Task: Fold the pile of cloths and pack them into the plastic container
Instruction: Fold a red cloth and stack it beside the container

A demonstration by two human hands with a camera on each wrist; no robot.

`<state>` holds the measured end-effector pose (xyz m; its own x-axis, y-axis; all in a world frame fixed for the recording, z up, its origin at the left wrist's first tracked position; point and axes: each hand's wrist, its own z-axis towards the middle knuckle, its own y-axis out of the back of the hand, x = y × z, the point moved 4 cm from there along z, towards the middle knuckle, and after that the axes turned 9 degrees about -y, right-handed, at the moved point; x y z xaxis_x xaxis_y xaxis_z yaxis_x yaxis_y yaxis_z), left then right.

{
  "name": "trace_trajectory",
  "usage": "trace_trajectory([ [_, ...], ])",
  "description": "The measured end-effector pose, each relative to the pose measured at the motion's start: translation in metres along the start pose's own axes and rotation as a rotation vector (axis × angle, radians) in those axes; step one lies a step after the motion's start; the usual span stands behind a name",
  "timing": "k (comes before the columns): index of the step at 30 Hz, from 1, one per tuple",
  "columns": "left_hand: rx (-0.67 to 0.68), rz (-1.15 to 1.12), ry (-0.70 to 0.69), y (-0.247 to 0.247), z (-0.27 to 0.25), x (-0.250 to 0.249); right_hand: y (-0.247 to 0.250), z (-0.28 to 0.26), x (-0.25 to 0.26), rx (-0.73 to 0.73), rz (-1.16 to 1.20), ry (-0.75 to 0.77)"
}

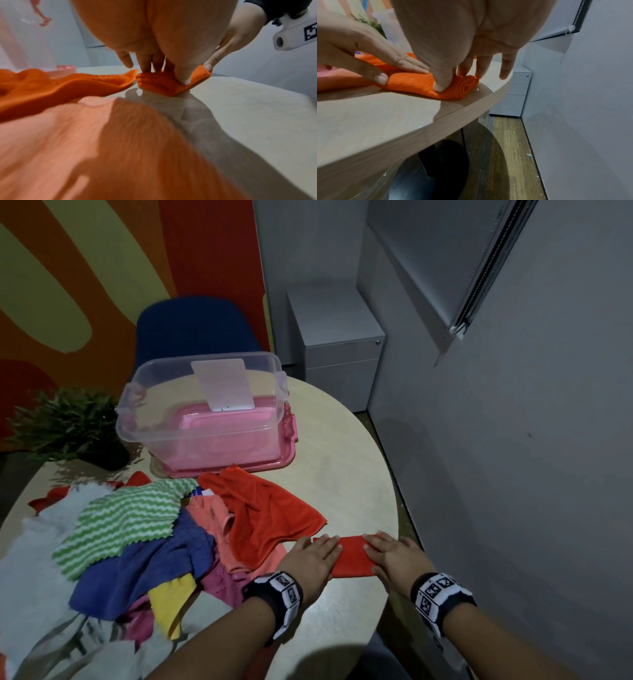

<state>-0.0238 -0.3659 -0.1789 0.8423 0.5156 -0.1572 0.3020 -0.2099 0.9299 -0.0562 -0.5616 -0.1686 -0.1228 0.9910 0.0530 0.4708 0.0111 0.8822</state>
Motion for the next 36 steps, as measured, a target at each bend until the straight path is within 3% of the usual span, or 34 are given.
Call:
trace_trajectory([
  [7, -0.018, 0.023, 0.077, 0.039, 0.067, 0.018, 0.014, 0.042, -0.049, -0.07, -0.028, -0.084],
  [13, -0.083, -0.067, 0.198, 0.055, 0.074, 0.067, 0.061, 0.082, -0.037, -0.284, 0.013, -0.051],
  [15, -0.063, -0.095, 0.239, 0.053, 0.067, 0.086, 0.067, 0.097, -0.031, -0.265, 0.027, -0.033],
  [19, 0.105, -0.076, 0.257, 0.04, 0.051, 0.111, 0.067, 0.118, -0.025, -0.204, 0.0, -0.069],
  [25, 0.195, -0.096, 0.312, 0.031, 0.051, 0.119, 0.061, 0.121, -0.016, -0.09, -0.042, -0.169],
  [31, 0.201, -0.093, 0.328, 0.045, 0.059, 0.12, 0.068, 0.125, -0.015, -0.011, -0.005, -0.203],
  [34, 0.105, -0.11, 0.33, 0.062, 0.058, 0.111, 0.077, 0.125, -0.01, 0.015, 0.01, -0.227],
  [36, -0.019, -0.101, 0.366, 0.071, 0.049, 0.112, 0.085, 0.12, -0.006, -0.087, 0.058, -0.239],
])
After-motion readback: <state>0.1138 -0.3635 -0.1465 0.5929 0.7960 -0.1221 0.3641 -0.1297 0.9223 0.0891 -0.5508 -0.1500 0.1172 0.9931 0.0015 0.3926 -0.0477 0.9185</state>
